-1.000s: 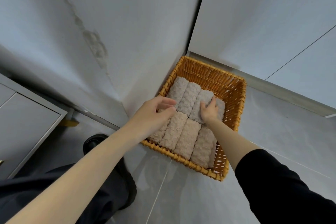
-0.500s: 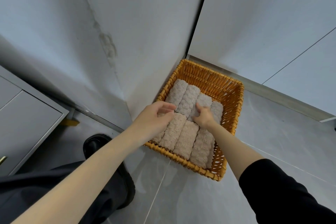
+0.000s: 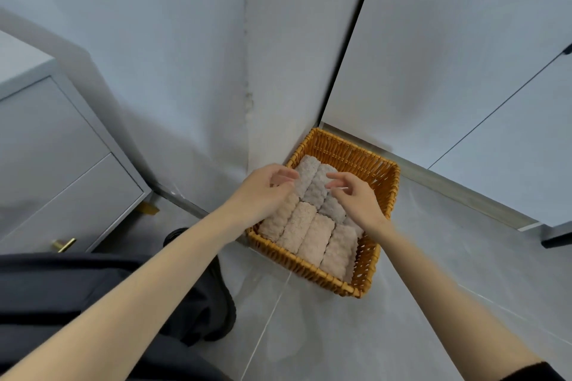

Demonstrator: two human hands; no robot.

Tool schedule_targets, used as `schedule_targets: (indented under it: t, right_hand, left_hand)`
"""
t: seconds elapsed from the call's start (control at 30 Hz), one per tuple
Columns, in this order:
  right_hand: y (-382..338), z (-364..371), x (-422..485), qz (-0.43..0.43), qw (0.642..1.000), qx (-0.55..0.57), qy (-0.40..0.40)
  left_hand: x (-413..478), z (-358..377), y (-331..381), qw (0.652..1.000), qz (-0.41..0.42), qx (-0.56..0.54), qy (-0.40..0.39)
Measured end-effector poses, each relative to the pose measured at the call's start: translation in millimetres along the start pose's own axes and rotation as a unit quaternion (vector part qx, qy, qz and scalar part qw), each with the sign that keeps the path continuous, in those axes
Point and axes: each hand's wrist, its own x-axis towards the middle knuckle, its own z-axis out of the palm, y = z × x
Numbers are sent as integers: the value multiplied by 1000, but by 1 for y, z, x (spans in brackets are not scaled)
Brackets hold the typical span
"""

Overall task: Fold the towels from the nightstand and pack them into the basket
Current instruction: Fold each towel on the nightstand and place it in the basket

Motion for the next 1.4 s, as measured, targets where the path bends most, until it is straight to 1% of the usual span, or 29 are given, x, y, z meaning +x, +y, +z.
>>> schedule_targets:
  t: [0.1,0.23,0.37,0.6,0.77,0.83,0.9,0.97,1.17,1.3,1.4]
  right_hand:
    - [-42,-7,-33,-52,998,20,-26]
    - [-95,-7,-70,-119,990,21,-79]
    - [-150,3,-90,-178,979,24,-98]
    - [-237,35,-89,-247,963,19,-111]
    - [-299,70,-82,-280,949,38,-138]
    - [-329,90,-81,-301,940,48,-152]
    - [-352,105,-79,-317,933,54,-162]
    - [-381,127,-78,-335,923,55,-184]
    - [-441,195,-75,-362,899,55,-242]
    - [-463,252,-76,-377,879,13,-293]
    - [-468,292,-75,-373,865,-22,-335]
  left_hand:
    - [-20,-16,11,1000,17,2,22]
    - [-49,-46,27,998,42,-2,55]
    - [-88,-85,39,994,62,-16,86]
    - [-150,-164,44,975,77,-43,203]
    - [-198,-222,36,954,90,-41,284]
    - [-221,-246,29,940,93,-48,325]
    - [-236,-263,23,925,88,-56,366]
    - [-255,-286,10,901,83,-61,422]
    - [-292,-336,-38,837,29,-33,545]
    - [-308,-356,-76,813,-28,23,582]
    - [-307,-366,-98,811,-81,85,573]
